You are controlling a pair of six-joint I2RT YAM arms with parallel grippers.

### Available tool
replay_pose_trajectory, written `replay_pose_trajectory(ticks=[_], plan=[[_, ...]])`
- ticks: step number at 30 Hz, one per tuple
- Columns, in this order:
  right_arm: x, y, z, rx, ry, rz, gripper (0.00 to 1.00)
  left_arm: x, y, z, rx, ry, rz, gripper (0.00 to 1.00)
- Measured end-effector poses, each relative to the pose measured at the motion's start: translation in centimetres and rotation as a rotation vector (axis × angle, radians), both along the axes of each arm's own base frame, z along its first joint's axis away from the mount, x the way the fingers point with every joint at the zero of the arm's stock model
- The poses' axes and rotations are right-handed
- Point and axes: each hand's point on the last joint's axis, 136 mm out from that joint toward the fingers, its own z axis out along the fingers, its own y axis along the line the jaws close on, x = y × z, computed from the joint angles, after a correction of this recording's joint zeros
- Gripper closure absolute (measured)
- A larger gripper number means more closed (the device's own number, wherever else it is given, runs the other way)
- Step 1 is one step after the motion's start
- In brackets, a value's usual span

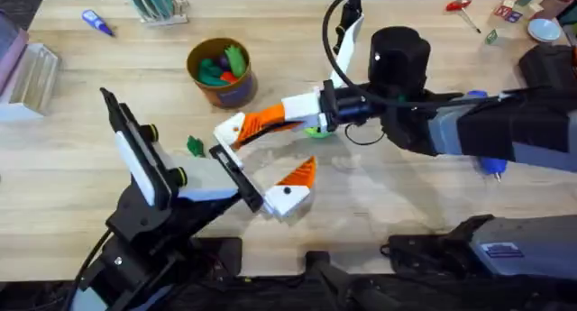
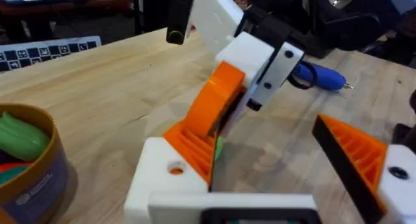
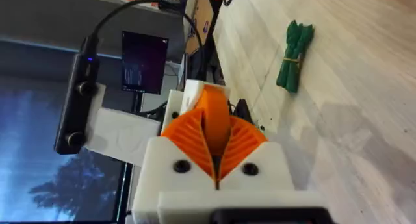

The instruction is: Pick up the gripper from the table and insert it into the empty holder that is missing its gripper. Then pick up a screw, insert it into the mounting hole, and use the screwdriver to tighten it. Finally, clean up the table by picking up the vegetable and placing it into the bucket.

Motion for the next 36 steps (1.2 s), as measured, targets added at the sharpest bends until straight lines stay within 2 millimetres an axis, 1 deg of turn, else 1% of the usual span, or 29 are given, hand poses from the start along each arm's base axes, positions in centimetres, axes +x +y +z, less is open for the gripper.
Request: replay_pose_trajectory(ticks=[5, 8, 12, 20, 28, 36], plan=[[-0.1, 0.1, 0.0, -0.001, 0.0, 0.0, 0.993, 0.0, 0.0, 0.0, -0.002, 0.002, 0.0, 0.014], [-0.4, 0.6, -0.1, -0.005, -0.005, 0.007, 0.993, 0.0, 0.0, 0.0, -0.003, 0.003, -0.001, 0.015], [-0.4, 1.0, -0.1, -0.012, -0.015, -0.009, 0.993, 0.2, 0.2, 0.0, -0.006, 0.008, 0.015, 0.014], [0.4, 2.1, -0.2, -0.02, -0.023, -0.02, 0.993, 0.8, 0.7, -0.1, -0.007, 0.016, 0.06, 0.014], [1.5, 3.3, -0.5, -0.013, -0.006, 0.023, 0.994, 1.2, 1.1, -0.2, -0.012, 0.026, 0.091, 0.014], [1.3, 3.6, -0.6, -0.014, -0.001, 0.038, 0.994, 1.4, 1.3, -0.2, -0.011, 0.026, 0.105, 0.014]])
